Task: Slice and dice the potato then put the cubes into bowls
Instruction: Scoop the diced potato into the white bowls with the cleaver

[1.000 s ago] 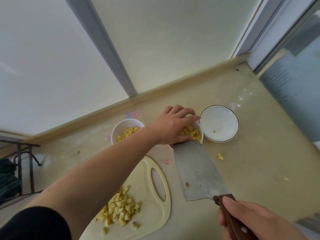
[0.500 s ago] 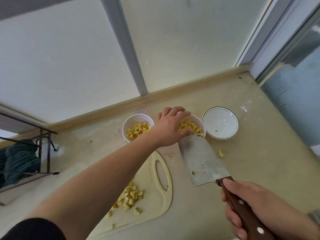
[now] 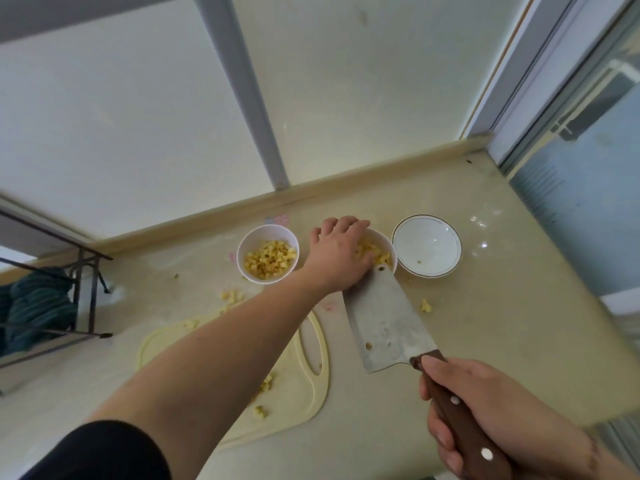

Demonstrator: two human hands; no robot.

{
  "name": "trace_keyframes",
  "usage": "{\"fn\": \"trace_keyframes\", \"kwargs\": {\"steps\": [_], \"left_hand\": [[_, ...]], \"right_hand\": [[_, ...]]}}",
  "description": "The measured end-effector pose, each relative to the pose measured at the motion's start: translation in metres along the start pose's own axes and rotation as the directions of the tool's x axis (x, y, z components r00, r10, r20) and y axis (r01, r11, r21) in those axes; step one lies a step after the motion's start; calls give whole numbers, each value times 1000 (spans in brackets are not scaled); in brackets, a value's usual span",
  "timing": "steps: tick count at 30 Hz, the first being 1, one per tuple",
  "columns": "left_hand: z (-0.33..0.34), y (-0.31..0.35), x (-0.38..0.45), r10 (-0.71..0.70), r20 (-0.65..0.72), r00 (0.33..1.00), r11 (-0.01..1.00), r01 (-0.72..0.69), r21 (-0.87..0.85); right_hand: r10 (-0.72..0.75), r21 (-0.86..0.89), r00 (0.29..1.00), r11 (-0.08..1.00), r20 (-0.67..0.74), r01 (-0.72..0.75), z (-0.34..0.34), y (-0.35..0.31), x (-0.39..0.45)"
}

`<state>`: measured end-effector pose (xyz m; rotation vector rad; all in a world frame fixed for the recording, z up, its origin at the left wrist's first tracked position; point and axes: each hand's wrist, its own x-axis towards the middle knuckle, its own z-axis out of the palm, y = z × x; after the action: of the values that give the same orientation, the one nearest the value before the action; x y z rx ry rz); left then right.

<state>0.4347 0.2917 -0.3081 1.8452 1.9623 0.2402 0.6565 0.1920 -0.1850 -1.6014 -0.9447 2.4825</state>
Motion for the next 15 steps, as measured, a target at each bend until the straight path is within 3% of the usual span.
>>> {"fn": "trace_keyframes", "kwargs": {"steps": [5, 8, 12, 15], "left_hand": [[-14, -8, -6, 41, -18, 999, 999, -40, 1], [-35, -36, -31, 109, -140, 984, 984, -126, -124], [-47, -103, -120, -20, -453, 891, 976, -81, -204], [-29, -147, -193, -135, -531, 837, 979, 32, -199]], "right_hand": [[-33, -82, 999, 996, 35, 35, -15, -1, -1], [-49, -206, 993, 976, 104, 70, -19, 6, -2], [-100, -471, 991, 872, 92, 132, -4, 39, 13], [-210, -577, 977, 794, 37, 192, 16, 75, 40]]}}
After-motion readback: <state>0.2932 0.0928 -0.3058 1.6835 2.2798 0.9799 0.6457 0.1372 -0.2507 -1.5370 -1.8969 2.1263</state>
